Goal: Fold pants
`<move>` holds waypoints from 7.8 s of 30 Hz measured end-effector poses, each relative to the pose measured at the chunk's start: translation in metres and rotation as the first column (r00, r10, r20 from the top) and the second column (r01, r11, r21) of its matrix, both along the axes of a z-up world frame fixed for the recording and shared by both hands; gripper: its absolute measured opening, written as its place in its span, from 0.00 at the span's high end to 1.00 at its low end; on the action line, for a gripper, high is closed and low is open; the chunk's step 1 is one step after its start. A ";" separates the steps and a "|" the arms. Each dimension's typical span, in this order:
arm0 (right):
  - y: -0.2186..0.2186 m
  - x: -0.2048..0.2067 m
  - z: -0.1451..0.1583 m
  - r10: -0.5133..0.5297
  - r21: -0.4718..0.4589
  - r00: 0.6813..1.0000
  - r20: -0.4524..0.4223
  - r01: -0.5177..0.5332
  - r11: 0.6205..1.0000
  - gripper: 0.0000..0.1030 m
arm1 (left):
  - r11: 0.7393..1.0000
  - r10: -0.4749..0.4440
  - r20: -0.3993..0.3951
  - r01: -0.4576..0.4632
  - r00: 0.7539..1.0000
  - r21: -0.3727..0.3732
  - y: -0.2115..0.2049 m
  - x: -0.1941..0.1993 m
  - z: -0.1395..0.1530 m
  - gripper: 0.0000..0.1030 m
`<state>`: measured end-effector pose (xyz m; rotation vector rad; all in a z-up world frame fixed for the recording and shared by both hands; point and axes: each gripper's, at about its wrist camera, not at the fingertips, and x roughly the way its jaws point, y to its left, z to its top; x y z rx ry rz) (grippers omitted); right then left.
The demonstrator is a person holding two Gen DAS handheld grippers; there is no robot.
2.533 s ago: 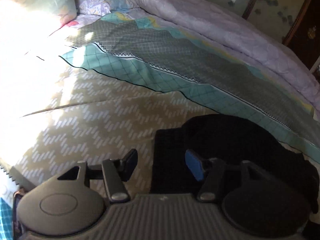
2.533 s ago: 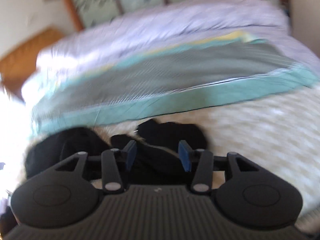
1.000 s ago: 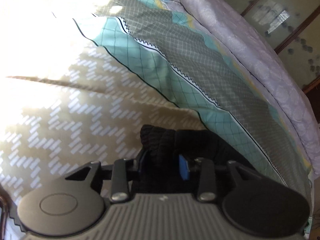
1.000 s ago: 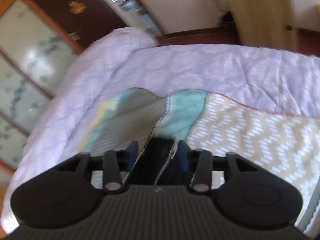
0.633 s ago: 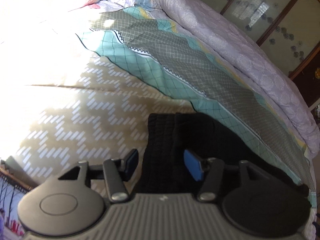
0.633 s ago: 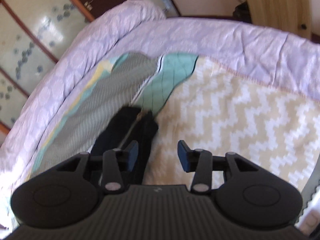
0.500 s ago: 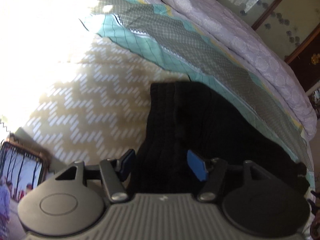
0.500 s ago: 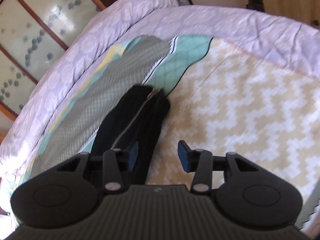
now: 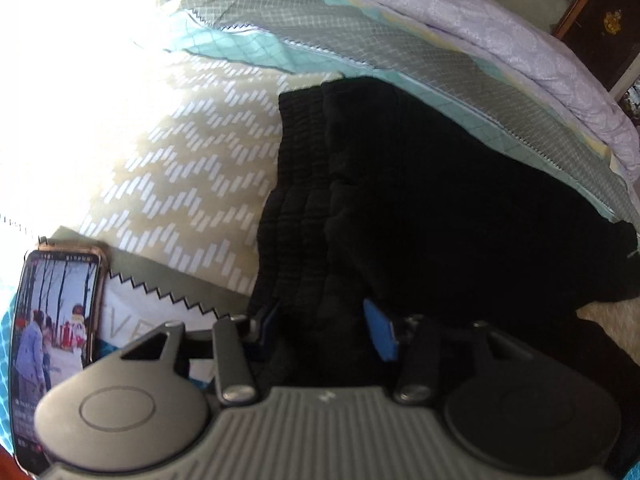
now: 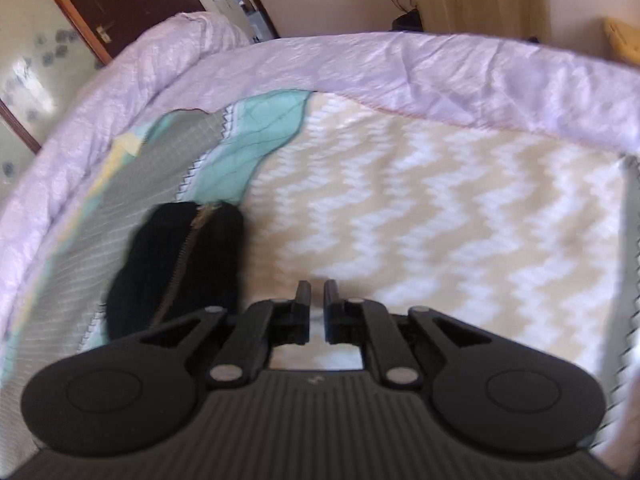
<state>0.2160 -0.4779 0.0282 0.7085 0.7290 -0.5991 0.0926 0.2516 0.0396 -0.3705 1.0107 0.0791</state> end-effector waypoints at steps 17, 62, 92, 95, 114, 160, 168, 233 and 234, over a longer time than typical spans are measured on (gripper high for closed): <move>0.024 0.028 0.060 0.250 0.039 0.963 0.105 -0.255 0.966 0.59 | 0.869 -0.270 0.146 0.175 0.952 0.462 -0.026 0.158 0.027 0.22; -0.059 -0.344 -0.008 -0.063 0.283 0.993 0.105 0.031 0.959 0.89 | 0.894 -0.369 0.078 0.331 0.926 0.303 -0.060 -0.215 0.001 0.82; 0.326 -0.202 0.013 0.923 0.126 0.373 0.095 -0.924 0.360 0.74 | 0.963 -0.209 0.386 0.120 0.898 0.241 0.011 -0.044 0.043 0.88; 0.329 -0.191 0.004 0.921 0.101 0.375 0.105 -0.925 0.366 0.74 | 0.950 -0.220 0.275 0.142 0.936 0.278 0.009 -0.023 0.022 0.75; 0.559 -0.174 0.077 0.929 -0.355 -0.369 0.041 -0.874 -0.331 0.38 | 0.950 0.299 0.271 -0.259 0.915 -0.171 0.107 -0.197 0.023 0.51; 0.469 -0.178 0.072 0.910 0.112 0.026 0.413 -0.993 -0.022 0.52 | 0.960 0.068 0.353 0.034 0.933 -0.276 0.032 -0.154 0.052 0.87; 0.389 -0.198 0.037 0.927 0.123 0.236 0.291 -0.970 0.208 0.66 | 0.995 -0.060 0.200 0.075 0.978 -0.069 -0.016 -0.134 0.006 0.87; 0.087 -0.243 0.061 0.591 -0.150 0.674 0.443 -0.594 0.790 0.77 | 0.922 -0.282 0.142 0.309 0.949 -0.233 -0.168 -0.112 0.018 0.71; 0.105 -0.240 0.062 0.633 -0.168 0.646 0.427 -0.632 0.757 0.77 | 0.920 -0.284 0.148 0.313 0.947 -0.235 -0.168 -0.113 0.018 0.71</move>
